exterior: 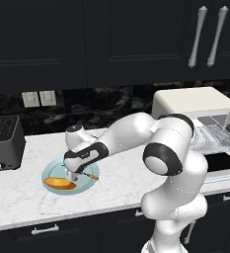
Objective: Pick up the kebab skewer and baguette bread, and place them inside the toaster oven. Close the toaster oven door and start by setting the timer.
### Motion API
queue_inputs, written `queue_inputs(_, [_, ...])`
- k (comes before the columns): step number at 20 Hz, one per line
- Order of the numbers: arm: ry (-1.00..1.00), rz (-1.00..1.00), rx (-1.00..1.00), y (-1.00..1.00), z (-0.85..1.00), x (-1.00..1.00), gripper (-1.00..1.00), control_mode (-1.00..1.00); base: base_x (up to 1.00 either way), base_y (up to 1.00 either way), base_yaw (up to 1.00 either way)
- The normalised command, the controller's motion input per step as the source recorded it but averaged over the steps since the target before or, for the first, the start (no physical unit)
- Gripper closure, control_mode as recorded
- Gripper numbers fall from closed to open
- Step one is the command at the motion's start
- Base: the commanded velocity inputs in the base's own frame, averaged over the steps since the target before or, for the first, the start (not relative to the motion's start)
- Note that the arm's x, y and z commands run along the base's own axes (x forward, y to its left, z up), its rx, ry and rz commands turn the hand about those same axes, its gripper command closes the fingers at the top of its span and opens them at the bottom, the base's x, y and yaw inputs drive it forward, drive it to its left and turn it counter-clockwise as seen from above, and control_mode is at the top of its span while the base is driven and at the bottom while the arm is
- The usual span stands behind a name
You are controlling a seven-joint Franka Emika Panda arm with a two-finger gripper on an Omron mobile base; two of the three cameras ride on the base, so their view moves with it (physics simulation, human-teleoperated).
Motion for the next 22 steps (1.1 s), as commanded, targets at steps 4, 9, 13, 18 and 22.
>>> queue_inputs(4, [0.0, 0.02, -0.08, 0.0, -0.01, 0.14, -1.0, -1.0, 0.0, 0.0, 0.0])
queue_inputs(9, [0.0, 0.0, -0.02, 0.0, -0.2, 0.0, -1.0, -1.0, 0.0, 0.0, 0.0])
queue_inputs(13, [0.0, 0.0, 0.0, -0.26, -0.23, -0.01, -1.0, -1.0, 0.0, 0.0, 0.0])
queue_inputs(18, [0.0, 0.02, 0.0, -0.44, -0.08, -0.03, -1.0, -1.0, 0.0, 0.0, 0.0])
queue_inputs(22, [0.0, 0.03, 0.0, -0.32, -0.09, 0.0, -1.0, -1.0, 0.0, 0.0, 0.0])
